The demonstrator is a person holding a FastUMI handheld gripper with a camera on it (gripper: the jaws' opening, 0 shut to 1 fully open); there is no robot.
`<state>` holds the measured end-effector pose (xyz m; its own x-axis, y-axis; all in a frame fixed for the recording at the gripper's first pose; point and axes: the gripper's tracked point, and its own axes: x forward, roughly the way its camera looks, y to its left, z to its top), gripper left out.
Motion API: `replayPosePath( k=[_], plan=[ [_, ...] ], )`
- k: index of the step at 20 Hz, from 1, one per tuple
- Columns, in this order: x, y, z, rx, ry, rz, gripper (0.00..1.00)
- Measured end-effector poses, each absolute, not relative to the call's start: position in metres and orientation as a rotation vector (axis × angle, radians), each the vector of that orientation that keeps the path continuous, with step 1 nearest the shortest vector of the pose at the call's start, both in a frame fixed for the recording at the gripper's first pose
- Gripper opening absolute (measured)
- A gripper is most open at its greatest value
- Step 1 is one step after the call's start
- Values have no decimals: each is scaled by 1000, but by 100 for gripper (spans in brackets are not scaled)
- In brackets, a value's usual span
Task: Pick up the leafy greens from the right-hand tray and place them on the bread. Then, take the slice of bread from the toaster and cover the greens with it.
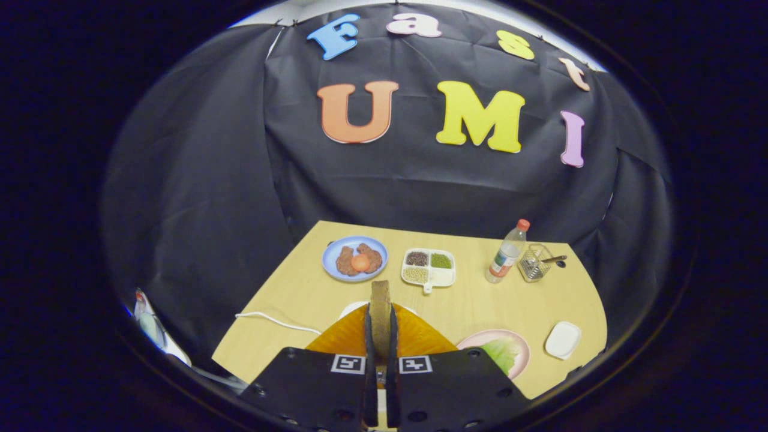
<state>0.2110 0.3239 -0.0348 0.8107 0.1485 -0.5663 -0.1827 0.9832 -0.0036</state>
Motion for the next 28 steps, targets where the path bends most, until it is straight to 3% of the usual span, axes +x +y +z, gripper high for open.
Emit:
replayPosePath(
  k=[4,8,20,28],
  plan=[
    [211,299,4,-39,542,152,6],
    [213,253,-2,-42,518,73,5],
    [213,148,-179,113,756,-42,6],
    [214,95,-233,216,814,-33,6]
  ],
)
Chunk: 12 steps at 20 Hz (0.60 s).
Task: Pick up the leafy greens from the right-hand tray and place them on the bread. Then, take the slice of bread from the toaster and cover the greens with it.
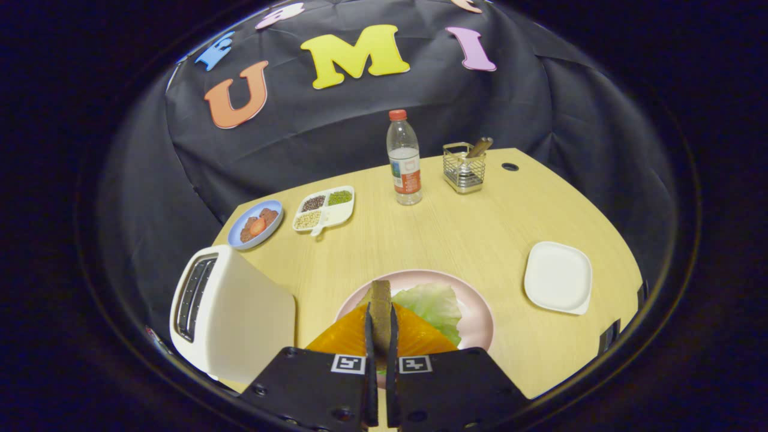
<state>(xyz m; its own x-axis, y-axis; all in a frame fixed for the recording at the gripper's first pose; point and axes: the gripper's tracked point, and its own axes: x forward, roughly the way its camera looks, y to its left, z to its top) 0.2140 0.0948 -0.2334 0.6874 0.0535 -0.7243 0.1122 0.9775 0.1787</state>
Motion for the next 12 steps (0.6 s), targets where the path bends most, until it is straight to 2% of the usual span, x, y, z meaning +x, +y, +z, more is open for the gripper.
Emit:
replayPosePath(
  k=[8,12],
  plan=[
    [219,56,-281,243,813,14,6],
    [221,42,-295,178,776,13,10]
  ],
)
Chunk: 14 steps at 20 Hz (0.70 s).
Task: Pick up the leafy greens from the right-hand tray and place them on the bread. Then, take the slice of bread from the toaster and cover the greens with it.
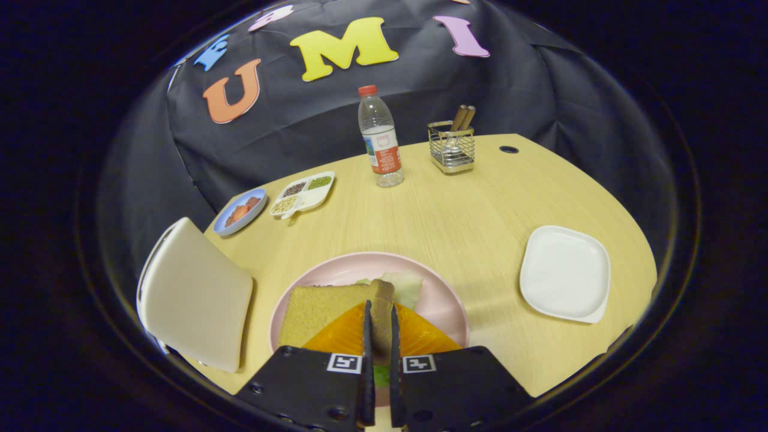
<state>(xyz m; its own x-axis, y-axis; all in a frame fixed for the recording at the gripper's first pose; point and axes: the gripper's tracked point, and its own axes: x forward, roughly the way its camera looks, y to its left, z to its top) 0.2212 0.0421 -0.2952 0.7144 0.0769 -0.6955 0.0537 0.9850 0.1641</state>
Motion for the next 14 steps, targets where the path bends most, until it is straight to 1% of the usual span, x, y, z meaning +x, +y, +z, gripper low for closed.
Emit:
replayPosePath(
  k=[1,2,3,4,5,6,9,12,13,14],
  plan=[
    [221,40,-296,151,757,9,21],
    [221,35,-298,110,731,-5,21],
    [220,34,-298,77,709,-4,36],
    [220,32,-296,44,687,-8,39],
    [220,32,-296,10,669,-15,44],
    [220,30,-294,-25,651,-26,47],
    [218,27,-284,-83,607,-58,65],
    [212,35,-270,-27,577,-38,80],
    [208,38,-264,-10,569,-27,91],
    [204,41,-256,-1,558,-24,93]
  ],
)
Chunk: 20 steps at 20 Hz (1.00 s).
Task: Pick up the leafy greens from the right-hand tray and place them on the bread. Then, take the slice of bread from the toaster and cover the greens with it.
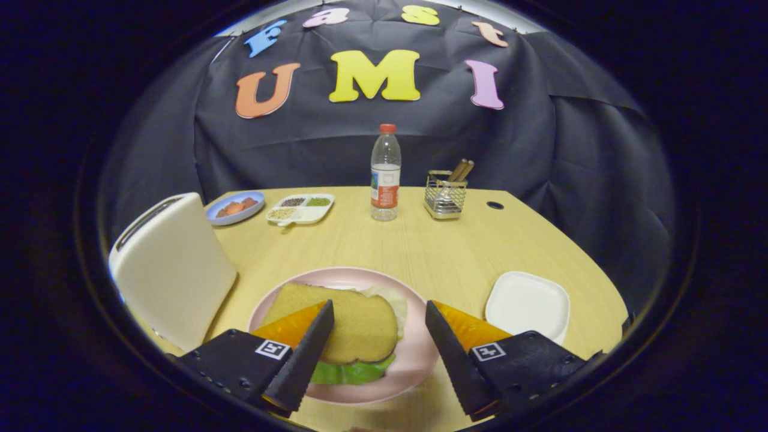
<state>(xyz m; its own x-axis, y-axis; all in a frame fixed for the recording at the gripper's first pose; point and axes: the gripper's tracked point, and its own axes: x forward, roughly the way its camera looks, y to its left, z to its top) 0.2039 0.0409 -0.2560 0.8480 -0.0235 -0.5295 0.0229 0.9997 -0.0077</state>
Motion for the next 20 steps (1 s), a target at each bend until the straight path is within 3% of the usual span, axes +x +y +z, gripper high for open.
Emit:
replayPosePath(
  k=[4,14,20],
  plan=[
    [182,46,-211,3,456,-25,96],
    [96,8,-70,-98,88,-194,96],
    [35,21,-10,-82,-26,-131,95]
  ],
)
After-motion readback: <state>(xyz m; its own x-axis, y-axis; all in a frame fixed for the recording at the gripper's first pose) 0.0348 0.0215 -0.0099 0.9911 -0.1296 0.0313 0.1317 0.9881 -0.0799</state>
